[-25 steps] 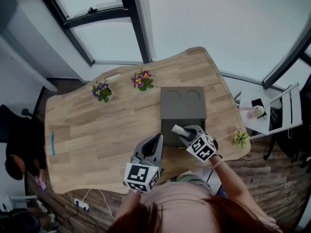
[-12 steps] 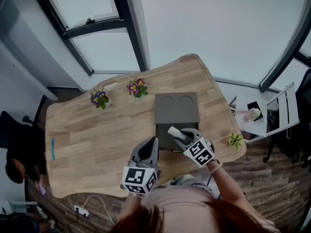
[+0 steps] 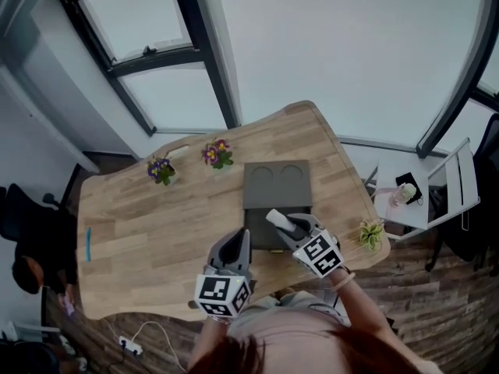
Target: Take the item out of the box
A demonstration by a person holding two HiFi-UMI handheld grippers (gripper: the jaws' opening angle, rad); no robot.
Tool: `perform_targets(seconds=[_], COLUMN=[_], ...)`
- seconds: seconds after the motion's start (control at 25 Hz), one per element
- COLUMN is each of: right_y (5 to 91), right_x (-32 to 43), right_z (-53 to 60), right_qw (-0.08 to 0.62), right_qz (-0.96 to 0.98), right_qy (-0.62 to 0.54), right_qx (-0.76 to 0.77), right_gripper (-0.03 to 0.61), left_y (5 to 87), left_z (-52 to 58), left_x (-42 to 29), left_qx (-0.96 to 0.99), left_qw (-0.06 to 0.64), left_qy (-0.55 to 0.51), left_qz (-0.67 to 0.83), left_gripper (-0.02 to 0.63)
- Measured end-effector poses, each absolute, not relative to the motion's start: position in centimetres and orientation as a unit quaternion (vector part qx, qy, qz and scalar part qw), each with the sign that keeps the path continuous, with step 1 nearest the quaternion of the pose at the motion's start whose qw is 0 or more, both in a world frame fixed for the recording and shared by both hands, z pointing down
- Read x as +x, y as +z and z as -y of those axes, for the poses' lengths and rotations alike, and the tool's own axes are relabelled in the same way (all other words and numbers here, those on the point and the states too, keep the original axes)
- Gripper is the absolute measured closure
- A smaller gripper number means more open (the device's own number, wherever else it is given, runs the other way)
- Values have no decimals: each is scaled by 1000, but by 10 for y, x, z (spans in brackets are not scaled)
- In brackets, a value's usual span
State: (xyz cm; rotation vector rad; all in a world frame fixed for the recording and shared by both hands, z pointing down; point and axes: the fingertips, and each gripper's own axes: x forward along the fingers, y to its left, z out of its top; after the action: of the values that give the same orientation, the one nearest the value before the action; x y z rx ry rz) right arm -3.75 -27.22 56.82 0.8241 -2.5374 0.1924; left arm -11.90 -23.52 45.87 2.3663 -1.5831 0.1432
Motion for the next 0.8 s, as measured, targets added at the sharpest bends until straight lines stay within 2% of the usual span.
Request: perform_targets(seconds=[0.8], right_y=[510], right_x=[24], right_z=[245], right_qw=[128], right_qz=[930], right_qy=[67], right_qx=[339], right_gripper=[445], left_y=[435], left_z=[205], left_x=[-84], left_qx=[808], left_qw=[109], left_qy=[50], left_qz=[577], left_gripper=[614])
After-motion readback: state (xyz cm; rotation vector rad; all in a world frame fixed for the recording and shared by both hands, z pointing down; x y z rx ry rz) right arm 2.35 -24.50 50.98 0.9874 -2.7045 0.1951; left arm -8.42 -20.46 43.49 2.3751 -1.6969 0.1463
